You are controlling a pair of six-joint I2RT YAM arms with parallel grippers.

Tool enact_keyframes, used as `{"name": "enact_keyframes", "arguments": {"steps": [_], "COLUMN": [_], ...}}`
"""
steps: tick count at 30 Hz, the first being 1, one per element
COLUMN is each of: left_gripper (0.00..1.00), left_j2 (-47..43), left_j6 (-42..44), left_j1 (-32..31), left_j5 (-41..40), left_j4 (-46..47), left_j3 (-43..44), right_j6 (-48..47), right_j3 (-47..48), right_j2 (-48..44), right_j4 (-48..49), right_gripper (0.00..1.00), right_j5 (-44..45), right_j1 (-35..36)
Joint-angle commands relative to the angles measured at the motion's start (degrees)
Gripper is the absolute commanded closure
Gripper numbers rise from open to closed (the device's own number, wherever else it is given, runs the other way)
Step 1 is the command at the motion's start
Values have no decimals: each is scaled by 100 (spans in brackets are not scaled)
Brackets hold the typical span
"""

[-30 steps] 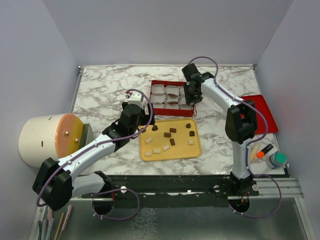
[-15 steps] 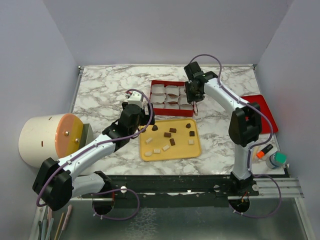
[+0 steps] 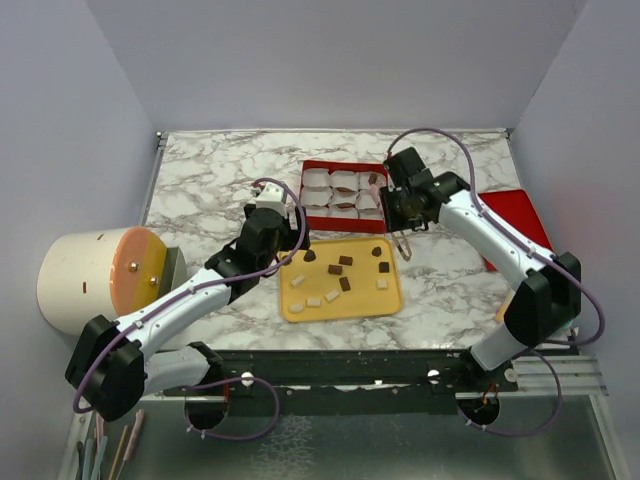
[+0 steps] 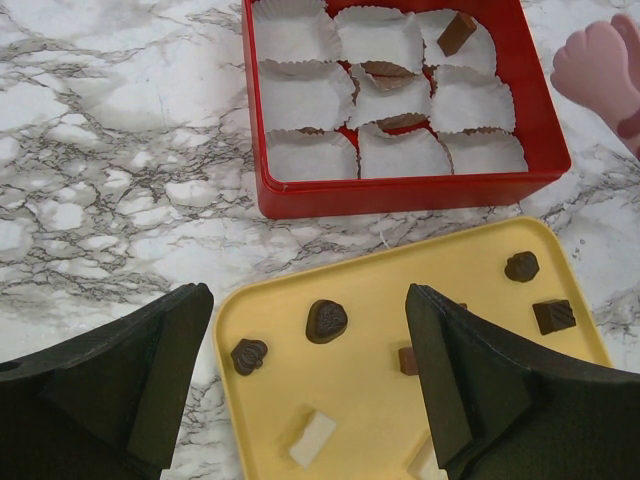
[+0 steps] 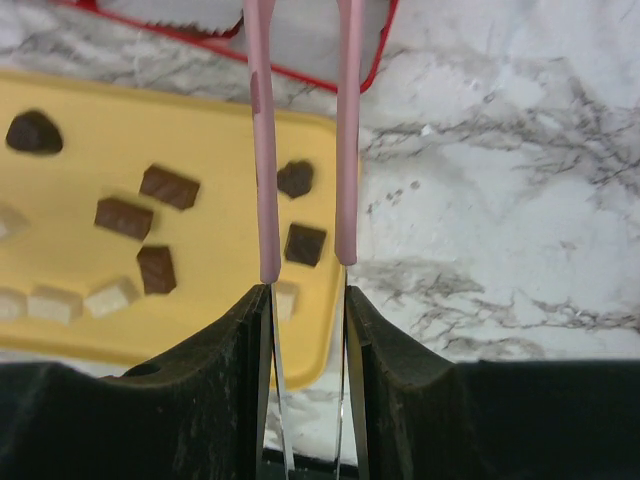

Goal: Pack the chocolate

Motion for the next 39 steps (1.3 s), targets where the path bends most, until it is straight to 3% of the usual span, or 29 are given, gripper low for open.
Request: {"name": "enact_keyframes", "arguments": {"steps": [1,8,16,39], "left_gripper": [12,12,13,13], "left_j2": [70,115,113,175], "left_j6": [-10,-14,-14,-32], "left_j1": [-18,-17,-22,-26], "left_j5": [17,33,38,72], "left_j4": [105,103,71,70], "left_j3": [-53,-46,-58,-65], "right_j6": [106,556,964,1866], "right_j3": [-606,-1456,-2095,-1807], "right_j2": [-682,-1376,-1480,-1147], "right_j4": [-138,-247,-150,-685], "right_gripper": [63,63,63,62], "right_j5": [-460,-521,-490,-180], "right_j1": [355,1077,1780,3398]}}
